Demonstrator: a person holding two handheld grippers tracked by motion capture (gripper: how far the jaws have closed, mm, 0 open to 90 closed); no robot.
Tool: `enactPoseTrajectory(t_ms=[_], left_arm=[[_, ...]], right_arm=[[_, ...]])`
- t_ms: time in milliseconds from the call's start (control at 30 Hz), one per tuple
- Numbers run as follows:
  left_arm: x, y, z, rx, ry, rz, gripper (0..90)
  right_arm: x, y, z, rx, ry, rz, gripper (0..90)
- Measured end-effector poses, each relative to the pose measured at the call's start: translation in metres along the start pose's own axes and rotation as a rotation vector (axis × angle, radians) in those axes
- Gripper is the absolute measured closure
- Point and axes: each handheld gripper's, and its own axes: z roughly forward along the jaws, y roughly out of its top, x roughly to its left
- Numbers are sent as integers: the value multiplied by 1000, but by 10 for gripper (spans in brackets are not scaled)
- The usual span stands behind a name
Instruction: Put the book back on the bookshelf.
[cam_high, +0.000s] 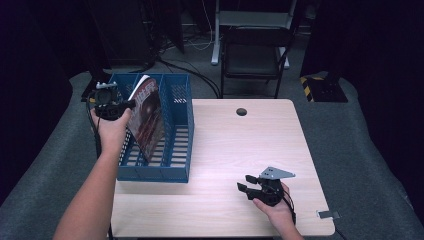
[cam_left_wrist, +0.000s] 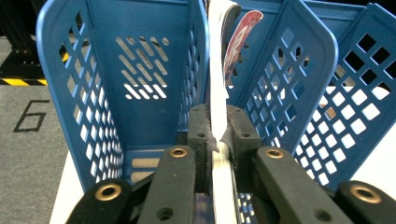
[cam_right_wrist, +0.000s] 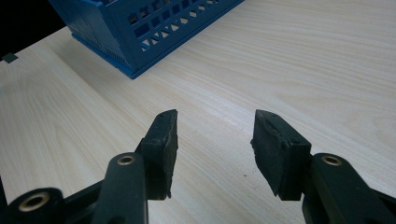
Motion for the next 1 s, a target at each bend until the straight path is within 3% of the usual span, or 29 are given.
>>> enactPoseTrajectory(t_ms=[67, 300, 433, 833, 1000], left_arm=[[1, -1, -1, -3, -19, -18, 693], [5, -5, -6, 21, -50, -45, 564], [5, -8, -7, 19, -55, -26, 497], [5, -14, -14, 50, -82, -6, 470], [3, -13, -23, 53, -84, 26, 466]], right_arm=[[1, 0, 0, 3, -2, 3, 501], [0, 0, 2, 10, -2, -2, 500], [0, -1, 3, 13, 4, -4, 499], [1, -1, 5, 22, 6, -11, 498], [1, -1, 5, 23, 8, -5, 495]])
